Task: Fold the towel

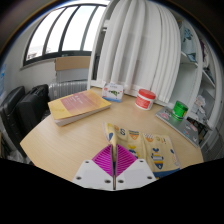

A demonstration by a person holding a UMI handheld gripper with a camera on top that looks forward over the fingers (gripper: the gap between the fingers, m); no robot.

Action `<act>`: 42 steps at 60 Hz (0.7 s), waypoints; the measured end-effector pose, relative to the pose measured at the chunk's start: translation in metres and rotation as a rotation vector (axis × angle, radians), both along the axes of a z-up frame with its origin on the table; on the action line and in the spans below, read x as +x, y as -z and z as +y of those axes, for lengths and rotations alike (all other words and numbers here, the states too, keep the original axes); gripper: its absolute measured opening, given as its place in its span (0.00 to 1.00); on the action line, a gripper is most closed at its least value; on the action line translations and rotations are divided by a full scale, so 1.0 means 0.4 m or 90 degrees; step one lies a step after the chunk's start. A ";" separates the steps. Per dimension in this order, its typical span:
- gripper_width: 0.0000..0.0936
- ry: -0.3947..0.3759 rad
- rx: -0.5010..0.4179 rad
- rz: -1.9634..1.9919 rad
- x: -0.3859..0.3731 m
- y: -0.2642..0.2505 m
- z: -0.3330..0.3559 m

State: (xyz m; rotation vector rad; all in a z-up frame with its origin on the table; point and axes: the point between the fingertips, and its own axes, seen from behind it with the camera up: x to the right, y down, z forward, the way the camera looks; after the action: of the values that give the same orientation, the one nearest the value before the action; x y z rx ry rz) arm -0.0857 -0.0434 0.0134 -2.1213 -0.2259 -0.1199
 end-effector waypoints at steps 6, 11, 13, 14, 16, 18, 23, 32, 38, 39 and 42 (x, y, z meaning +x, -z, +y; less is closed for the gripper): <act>0.01 0.010 0.048 0.047 0.024 -0.093 0.004; 0.01 0.038 0.064 0.096 0.096 -0.171 0.010; 0.01 0.054 0.070 0.108 0.139 -0.189 0.013; 0.01 0.063 0.072 0.113 0.162 -0.196 0.015; 0.01 0.083 0.071 0.119 0.208 -0.201 0.020; 0.01 0.101 0.065 0.123 0.254 -0.194 0.023; 0.01 0.130 0.036 0.127 0.355 -0.139 0.025; 0.02 0.171 -0.027 0.106 0.474 0.017 0.013; 0.04 0.162 -0.020 0.121 0.490 0.040 0.023; 0.04 0.161 -0.019 0.126 0.490 0.040 0.022; 0.04 0.159 -0.020 0.134 0.490 0.040 0.020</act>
State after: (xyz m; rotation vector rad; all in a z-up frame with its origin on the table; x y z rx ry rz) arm 0.1102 -0.0354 -0.0026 -2.1680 0.1623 -0.0388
